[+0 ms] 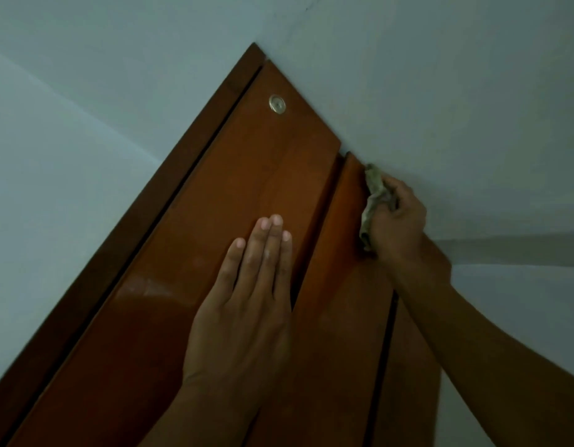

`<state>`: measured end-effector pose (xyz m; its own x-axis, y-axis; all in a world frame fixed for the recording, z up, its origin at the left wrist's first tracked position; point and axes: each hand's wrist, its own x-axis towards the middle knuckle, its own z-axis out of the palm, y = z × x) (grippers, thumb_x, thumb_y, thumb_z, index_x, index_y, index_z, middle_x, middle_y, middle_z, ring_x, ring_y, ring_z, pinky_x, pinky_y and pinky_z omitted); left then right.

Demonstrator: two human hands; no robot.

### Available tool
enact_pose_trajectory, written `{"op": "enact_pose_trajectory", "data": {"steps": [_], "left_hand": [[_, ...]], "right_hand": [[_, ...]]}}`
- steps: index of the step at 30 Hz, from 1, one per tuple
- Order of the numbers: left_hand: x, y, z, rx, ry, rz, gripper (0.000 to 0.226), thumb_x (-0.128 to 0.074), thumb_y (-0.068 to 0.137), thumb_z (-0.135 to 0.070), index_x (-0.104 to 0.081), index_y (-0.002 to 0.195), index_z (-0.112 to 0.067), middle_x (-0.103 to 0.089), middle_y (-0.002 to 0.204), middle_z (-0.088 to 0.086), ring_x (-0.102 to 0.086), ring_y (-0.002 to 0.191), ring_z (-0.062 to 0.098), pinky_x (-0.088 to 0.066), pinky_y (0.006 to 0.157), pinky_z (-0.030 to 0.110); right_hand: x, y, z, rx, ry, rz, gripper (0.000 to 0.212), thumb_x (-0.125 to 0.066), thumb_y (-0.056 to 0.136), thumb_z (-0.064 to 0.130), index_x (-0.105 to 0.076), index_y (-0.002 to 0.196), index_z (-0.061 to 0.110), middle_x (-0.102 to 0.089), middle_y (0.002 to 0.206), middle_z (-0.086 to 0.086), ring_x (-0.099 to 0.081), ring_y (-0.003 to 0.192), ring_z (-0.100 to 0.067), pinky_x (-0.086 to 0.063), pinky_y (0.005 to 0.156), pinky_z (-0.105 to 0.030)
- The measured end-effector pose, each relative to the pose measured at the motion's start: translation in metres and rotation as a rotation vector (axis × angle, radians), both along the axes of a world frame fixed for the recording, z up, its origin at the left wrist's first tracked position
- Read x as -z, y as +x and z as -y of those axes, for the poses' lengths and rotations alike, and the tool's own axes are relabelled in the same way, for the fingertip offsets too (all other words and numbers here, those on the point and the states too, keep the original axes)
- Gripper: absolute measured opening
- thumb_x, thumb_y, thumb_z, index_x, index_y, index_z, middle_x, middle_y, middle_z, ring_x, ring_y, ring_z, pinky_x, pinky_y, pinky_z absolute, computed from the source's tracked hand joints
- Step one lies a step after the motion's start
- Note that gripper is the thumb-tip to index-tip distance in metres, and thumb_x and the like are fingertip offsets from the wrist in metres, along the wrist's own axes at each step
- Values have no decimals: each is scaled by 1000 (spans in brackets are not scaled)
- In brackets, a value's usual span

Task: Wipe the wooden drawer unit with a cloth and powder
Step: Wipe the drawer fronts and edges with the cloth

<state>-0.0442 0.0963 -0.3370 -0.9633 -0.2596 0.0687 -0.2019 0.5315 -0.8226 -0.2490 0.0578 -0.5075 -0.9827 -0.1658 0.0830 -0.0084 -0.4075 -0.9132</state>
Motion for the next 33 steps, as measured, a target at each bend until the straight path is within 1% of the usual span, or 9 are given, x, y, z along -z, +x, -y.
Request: {"op": "enact_pose_trajectory", "data": {"steps": [2,6,9,13,17,21,27,30,33], "left_hand": [[0,-1,0,-2,-6,0,69,-29,97,-28,-7,153,6,0,162,27,1,152,36,-11,122,51],[0,-1,-1,5,-22,3,69,-29,97,-28,-7,153,7,0,162,27,1,152,35,-11,122,51],[1,-2,-1,1,-17,0,67,-27,98,-28,-9,153,7,-2,162,27,-1,152,35,-12,122,51],[0,-4,0,-8,10,1,64,-10,101,-32,-12,153,6,-5,162,26,-3,152,36,-13,121,51],[-1,-3,0,-6,19,-6,68,4,101,-34,-14,152,6,-5,162,26,-5,152,36,-11,121,52],[1,-3,0,0,0,-7,66,-13,99,-32,-10,153,6,-3,162,26,-2,152,35,-10,121,51],[1,-1,0,-8,-31,2,69,-26,98,-28,-5,153,6,1,162,26,2,152,36,-8,122,50],[0,-3,-2,-13,-45,5,69,-23,98,-30,-2,154,5,3,162,26,4,152,36,-5,122,50],[1,0,-2,-21,-27,35,70,-27,98,-33,-6,153,5,-1,162,26,-1,152,35,-6,122,50]], "right_hand": [[-11,18,-18,22,-4,62,38,-46,95,6,-62,128,16,-63,123,0,-63,111,-22,-53,95,-39],[-44,78,-31,31,-68,-580,39,-52,93,-3,-61,131,5,-55,140,-10,-50,127,-27,-41,106,-39],[-45,49,-9,54,-7,-748,44,-53,91,-7,-59,133,7,-53,143,-12,-51,125,-31,-39,101,-37],[-50,-18,16,114,78,-598,51,-51,86,-9,-61,132,11,-57,138,-10,-51,119,-30,-39,101,-26],[-55,-14,18,76,79,-424,47,-49,86,-6,-65,127,11,-61,129,-7,-52,115,-26,-34,100,-12],[-49,12,-7,124,0,-84,47,-48,84,-3,-66,125,10,-58,123,-6,-58,111,-16,-44,97,-16],[-43,44,-6,69,37,-532,44,-49,89,1,-62,131,9,-56,135,-11,-48,122,-25,-39,106,-28],[-13,3,7,97,102,-340,40,-49,88,-3,-66,123,4,-59,119,-14,-57,110,-31,-48,100,-39],[-4,-4,-2,23,124,-69,41,-49,86,-6,-67,121,6,-53,108,-3,-62,99,-29,-52,93,-35]]}}
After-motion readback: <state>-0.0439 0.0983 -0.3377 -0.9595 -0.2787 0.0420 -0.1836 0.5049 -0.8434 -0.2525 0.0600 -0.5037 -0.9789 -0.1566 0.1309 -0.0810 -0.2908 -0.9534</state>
